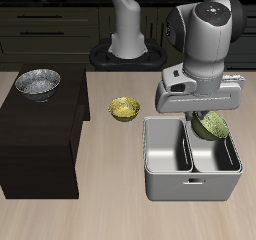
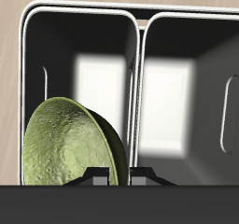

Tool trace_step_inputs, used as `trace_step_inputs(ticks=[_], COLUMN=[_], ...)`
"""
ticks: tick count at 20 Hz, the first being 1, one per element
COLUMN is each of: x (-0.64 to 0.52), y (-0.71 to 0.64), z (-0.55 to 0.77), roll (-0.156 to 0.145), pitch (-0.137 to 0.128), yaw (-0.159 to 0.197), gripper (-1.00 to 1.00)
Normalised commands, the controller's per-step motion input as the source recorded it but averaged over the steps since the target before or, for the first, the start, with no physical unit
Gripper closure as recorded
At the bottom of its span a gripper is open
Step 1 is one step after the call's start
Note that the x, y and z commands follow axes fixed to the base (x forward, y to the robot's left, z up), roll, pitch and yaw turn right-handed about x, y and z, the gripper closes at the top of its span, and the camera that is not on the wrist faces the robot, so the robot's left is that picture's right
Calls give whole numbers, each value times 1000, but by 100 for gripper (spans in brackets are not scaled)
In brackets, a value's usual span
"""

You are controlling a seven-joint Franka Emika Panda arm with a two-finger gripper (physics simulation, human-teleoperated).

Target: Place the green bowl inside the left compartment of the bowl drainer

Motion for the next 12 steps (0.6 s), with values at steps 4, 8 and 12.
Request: trace_step_inputs(ticks=[4, 8, 12], x=[-76, -55, -157], y=[-19, -21, -12], z=[-95, -48, 52], roll=[20, 11, -2], pitch=[19, 9, -29], yaw=[28, 14, 20], gripper=[-100, -100, -100])
